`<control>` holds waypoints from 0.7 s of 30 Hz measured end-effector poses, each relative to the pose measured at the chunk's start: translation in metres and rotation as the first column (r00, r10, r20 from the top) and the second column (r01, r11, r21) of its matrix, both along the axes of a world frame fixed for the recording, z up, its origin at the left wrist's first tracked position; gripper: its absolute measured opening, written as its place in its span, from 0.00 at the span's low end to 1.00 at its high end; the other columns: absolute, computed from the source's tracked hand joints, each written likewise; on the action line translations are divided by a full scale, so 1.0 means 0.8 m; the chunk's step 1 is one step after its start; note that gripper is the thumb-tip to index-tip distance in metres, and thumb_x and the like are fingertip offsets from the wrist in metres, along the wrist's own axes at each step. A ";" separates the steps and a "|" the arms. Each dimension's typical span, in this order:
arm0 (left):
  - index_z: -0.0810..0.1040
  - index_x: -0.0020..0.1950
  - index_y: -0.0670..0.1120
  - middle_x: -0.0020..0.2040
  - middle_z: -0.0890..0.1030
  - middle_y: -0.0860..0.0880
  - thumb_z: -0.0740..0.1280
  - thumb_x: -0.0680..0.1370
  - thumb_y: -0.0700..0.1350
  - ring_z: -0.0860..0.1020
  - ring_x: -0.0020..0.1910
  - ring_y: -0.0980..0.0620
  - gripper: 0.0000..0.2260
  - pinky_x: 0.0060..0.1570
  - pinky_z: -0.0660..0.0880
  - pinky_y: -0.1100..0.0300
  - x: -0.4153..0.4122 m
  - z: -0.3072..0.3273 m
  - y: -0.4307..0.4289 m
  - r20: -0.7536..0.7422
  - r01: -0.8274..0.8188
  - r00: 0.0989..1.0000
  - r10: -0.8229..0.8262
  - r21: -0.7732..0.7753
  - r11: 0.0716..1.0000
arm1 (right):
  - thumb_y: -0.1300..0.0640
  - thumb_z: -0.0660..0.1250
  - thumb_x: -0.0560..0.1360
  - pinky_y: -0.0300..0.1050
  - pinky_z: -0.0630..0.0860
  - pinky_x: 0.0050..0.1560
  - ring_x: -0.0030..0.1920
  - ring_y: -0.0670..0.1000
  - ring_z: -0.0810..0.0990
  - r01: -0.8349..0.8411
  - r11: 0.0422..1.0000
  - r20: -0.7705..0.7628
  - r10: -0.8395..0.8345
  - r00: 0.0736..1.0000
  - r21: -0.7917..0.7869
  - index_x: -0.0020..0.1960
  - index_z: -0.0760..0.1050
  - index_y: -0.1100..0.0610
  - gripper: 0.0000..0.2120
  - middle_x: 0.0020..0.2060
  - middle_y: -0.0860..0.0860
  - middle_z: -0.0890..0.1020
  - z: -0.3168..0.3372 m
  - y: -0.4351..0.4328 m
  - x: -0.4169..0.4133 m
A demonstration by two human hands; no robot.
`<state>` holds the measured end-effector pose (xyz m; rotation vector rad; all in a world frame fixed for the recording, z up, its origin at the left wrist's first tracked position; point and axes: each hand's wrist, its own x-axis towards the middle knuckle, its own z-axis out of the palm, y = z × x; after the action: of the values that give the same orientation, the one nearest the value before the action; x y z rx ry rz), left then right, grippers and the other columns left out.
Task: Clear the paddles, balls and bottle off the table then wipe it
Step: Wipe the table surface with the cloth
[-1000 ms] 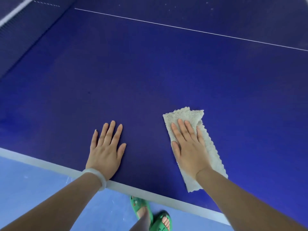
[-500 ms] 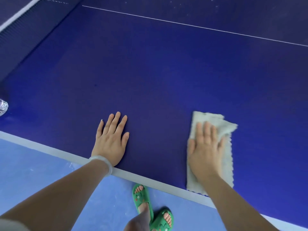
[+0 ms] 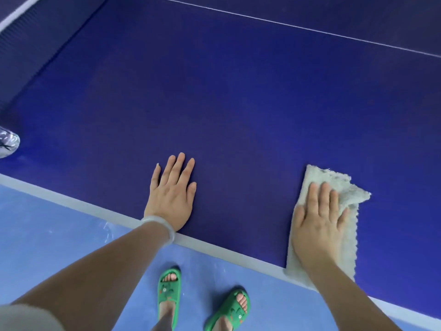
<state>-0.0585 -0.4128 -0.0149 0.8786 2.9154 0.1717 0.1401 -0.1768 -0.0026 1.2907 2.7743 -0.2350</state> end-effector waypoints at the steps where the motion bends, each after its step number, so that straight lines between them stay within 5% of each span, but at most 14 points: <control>1: 0.53 0.80 0.51 0.81 0.52 0.50 0.40 0.82 0.56 0.48 0.80 0.50 0.27 0.77 0.46 0.46 0.000 -0.001 -0.001 -0.002 0.003 1.000 -0.003 -0.002 1.000 | 0.45 0.39 0.81 0.60 0.40 0.77 0.80 0.53 0.42 0.005 1.000 -0.007 -0.005 1.000 0.011 0.81 0.43 0.52 0.29 0.80 0.51 0.46 0.000 -0.025 -0.016; 5: 0.54 0.80 0.51 0.81 0.52 0.50 0.42 0.83 0.55 0.48 0.80 0.50 0.26 0.77 0.45 0.46 0.000 -0.001 -0.002 0.006 0.004 1.000 -0.004 0.026 1.000 | 0.47 0.43 0.82 0.62 0.46 0.77 0.80 0.55 0.45 -0.241 0.970 -0.026 0.242 0.970 0.036 0.81 0.46 0.53 0.28 0.80 0.53 0.48 -0.009 -0.128 -0.063; 9: 0.52 0.80 0.51 0.81 0.51 0.50 0.44 0.83 0.54 0.47 0.80 0.50 0.25 0.77 0.44 0.46 0.000 -0.002 -0.002 0.012 0.006 1.000 -0.006 0.012 1.000 | 0.47 0.46 0.82 0.61 0.49 0.77 0.80 0.53 0.48 -0.406 0.913 -0.034 0.407 0.913 0.022 0.80 0.51 0.52 0.27 0.80 0.50 0.52 -0.014 -0.119 -0.042; 14: 0.50 0.81 0.50 0.81 0.51 0.49 0.40 0.82 0.55 0.47 0.80 0.48 0.27 0.77 0.44 0.45 0.001 -0.001 -0.003 0.002 0.016 1.000 -0.016 -0.016 1.000 | 0.45 0.44 0.80 0.59 0.46 0.78 0.79 0.49 0.50 0.032 0.999 -0.083 -0.032 0.996 0.004 0.80 0.54 0.48 0.28 0.79 0.47 0.55 -0.010 -0.027 0.058; 17: 0.50 0.81 0.50 0.81 0.51 0.48 0.42 0.83 0.55 0.47 0.80 0.47 0.26 0.77 0.44 0.44 0.001 -0.004 -0.004 0.008 0.024 1.000 -0.024 -0.001 1.000 | 0.44 0.41 0.79 0.60 0.43 0.77 0.79 0.51 0.47 0.366 0.930 -0.101 -0.366 0.925 -0.020 0.80 0.51 0.49 0.30 0.80 0.49 0.53 -0.006 -0.025 0.073; 19: 0.51 0.80 0.49 0.81 0.51 0.47 0.43 0.83 0.54 0.48 0.80 0.47 0.26 0.77 0.45 0.44 0.001 -0.005 -0.004 0.006 0.027 1.000 -0.028 0.008 1.000 | 0.45 0.41 0.79 0.61 0.43 0.77 0.79 0.53 0.47 0.451 0.892 -0.110 -0.450 0.886 -0.024 0.81 0.50 0.50 0.30 0.80 0.50 0.51 -0.004 -0.065 0.043; 21: 0.52 0.80 0.49 0.81 0.52 0.47 0.44 0.83 0.54 0.48 0.80 0.47 0.25 0.77 0.45 0.44 0.002 -0.005 -0.005 0.000 0.033 0.999 -0.033 0.017 0.999 | 0.46 0.43 0.80 0.61 0.42 0.77 0.80 0.54 0.46 0.354 0.935 -0.102 -0.354 0.930 -0.020 0.81 0.48 0.52 0.30 0.80 0.51 0.49 -0.004 -0.121 -0.003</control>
<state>-0.0573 -0.4165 -0.0190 0.9287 2.9014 0.1938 0.1377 -0.2735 -0.0057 1.8253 2.5962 -0.3319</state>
